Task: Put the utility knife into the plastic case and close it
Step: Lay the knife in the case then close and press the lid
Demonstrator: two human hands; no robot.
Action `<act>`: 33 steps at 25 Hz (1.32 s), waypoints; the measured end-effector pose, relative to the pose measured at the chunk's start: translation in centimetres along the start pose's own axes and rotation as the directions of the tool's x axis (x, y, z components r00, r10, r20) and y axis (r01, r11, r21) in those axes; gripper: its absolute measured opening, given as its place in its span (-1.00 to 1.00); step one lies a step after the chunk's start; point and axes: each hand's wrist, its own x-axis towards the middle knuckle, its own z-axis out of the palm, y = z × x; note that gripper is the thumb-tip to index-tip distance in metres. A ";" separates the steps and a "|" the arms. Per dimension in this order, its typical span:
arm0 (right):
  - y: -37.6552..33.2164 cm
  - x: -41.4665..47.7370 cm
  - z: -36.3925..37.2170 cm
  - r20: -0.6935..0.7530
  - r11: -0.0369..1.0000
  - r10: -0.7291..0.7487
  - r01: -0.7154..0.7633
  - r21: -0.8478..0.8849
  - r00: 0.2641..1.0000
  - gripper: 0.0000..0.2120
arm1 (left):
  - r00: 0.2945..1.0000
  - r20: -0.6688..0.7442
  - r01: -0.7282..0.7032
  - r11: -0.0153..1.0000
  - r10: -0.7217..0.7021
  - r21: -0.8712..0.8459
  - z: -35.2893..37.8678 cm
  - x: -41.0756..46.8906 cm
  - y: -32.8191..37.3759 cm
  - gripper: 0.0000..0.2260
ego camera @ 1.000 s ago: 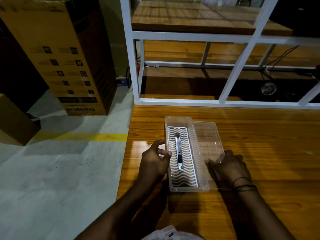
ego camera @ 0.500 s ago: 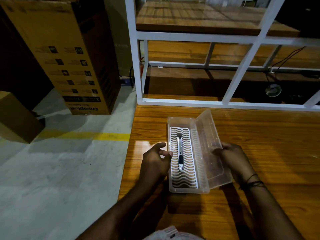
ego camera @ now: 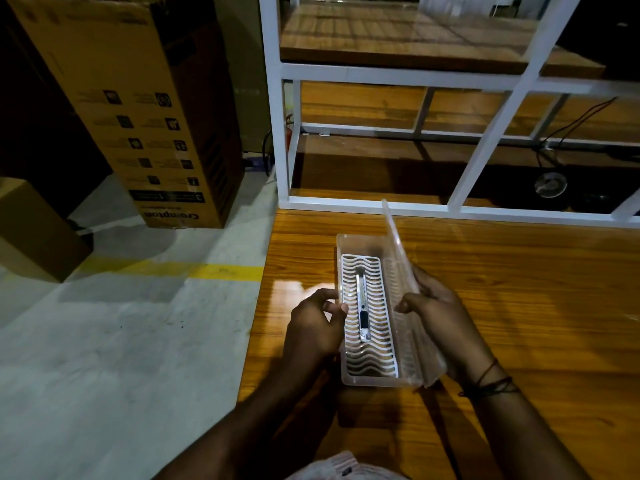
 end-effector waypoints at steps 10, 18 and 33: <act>4.2 0.3 3.9 -0.045 0.714 -0.023 -0.015 -0.700 0.999 -0.16 | 0.999 0.024 0.043 0.995 -0.041 -0.085 -0.6 -0.2 0.2 -0.89; 5.5 -0.2 4.6 -0.070 0.498 -0.121 -0.001 -0.867 0.990 -0.25 | 0.999 0.019 0.044 0.985 -0.042 -0.169 -0.8 -0.5 -0.2 -0.79; 6.7 0.4 4.3 -0.076 0.546 -0.285 0.097 -0.832 0.956 -0.43 | 0.999 -0.007 0.040 0.997 -0.041 -0.068 0.5 -0.8 0.0 -0.80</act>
